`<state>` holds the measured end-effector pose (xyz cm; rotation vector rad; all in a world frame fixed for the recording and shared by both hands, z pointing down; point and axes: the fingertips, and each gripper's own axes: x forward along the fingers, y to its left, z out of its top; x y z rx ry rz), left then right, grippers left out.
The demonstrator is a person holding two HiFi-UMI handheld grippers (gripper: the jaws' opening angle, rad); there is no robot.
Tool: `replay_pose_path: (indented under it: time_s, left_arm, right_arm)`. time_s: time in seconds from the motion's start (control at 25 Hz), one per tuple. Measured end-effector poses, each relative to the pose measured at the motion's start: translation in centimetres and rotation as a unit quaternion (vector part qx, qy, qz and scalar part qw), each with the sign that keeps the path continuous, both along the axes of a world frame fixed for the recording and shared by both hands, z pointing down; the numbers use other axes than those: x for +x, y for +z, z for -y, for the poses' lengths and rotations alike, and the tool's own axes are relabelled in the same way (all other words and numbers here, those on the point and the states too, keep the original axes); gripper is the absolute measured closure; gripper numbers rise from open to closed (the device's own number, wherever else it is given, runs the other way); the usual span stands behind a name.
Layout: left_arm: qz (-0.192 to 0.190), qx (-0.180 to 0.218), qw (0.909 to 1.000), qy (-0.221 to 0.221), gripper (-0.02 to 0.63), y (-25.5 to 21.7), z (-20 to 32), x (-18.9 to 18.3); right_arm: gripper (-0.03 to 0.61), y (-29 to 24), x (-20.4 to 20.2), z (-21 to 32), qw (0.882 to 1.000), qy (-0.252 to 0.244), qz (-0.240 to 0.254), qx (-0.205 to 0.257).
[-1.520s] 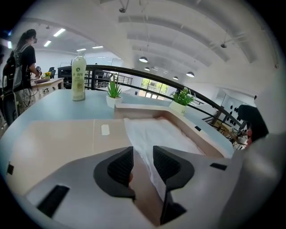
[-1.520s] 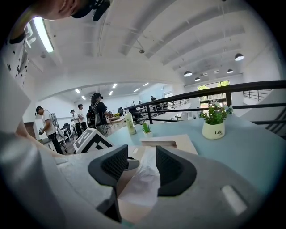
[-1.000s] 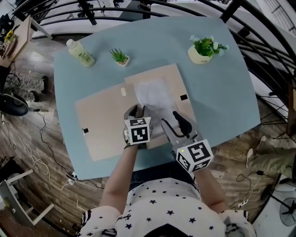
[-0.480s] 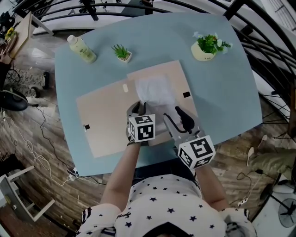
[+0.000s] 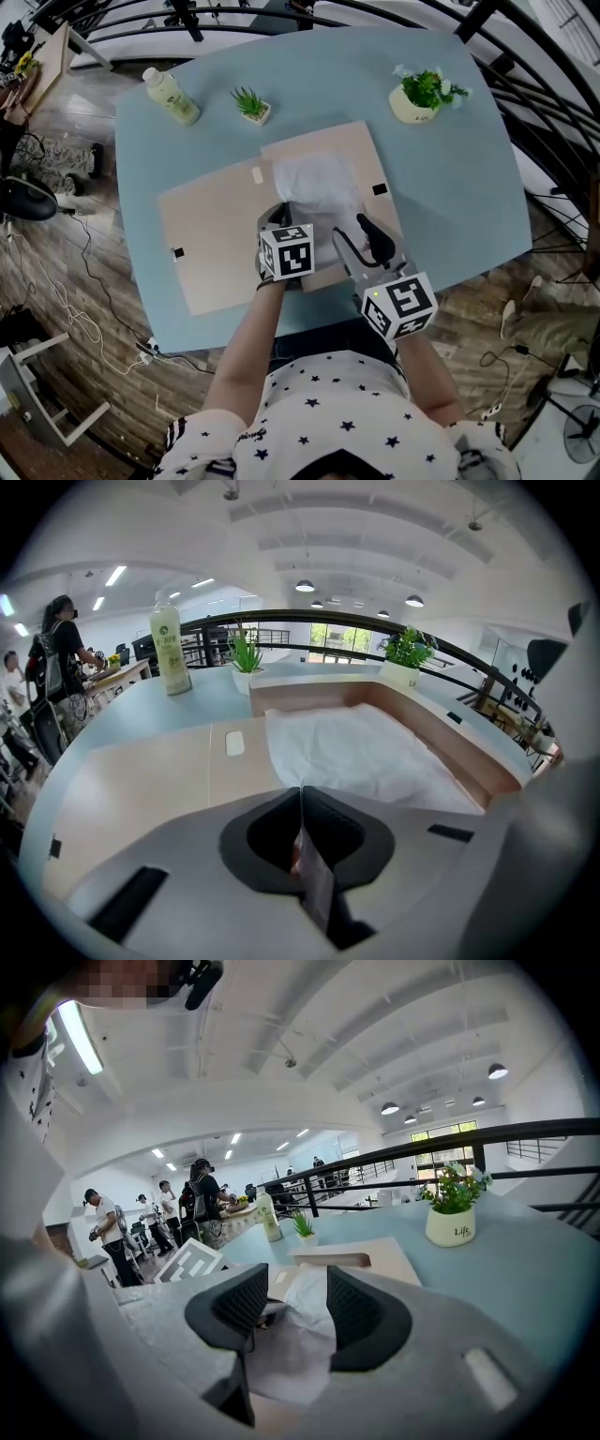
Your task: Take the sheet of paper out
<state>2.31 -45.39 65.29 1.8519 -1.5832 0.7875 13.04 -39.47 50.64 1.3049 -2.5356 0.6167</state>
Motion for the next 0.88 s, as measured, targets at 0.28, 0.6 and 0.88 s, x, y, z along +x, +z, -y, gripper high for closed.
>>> replay_pose_path:
  time_s: [0.28,0.6,0.88]
  left_arm:
    - [-0.009,0.001,1.0000,-0.001,0.611,0.0,0.1,-0.2]
    - [-0.029,0.004,0.9995,0.006,0.614,-0.6,-0.2,-0.3]
    - [-0.030,0.028,0.9991,-0.001,0.612,-2.7,-1.1,-1.7]
  right_arm:
    - [0.394,-0.5,0.1,-0.8,1.000,0.001,-0.002,0.005]
    - [0.394,-2.0,1.0,-1.9,1.000,0.005,-0.001,0.012]
    - [0.394,-2.7,0.7,-2.4,1.000,0.004,0.002,0.016]
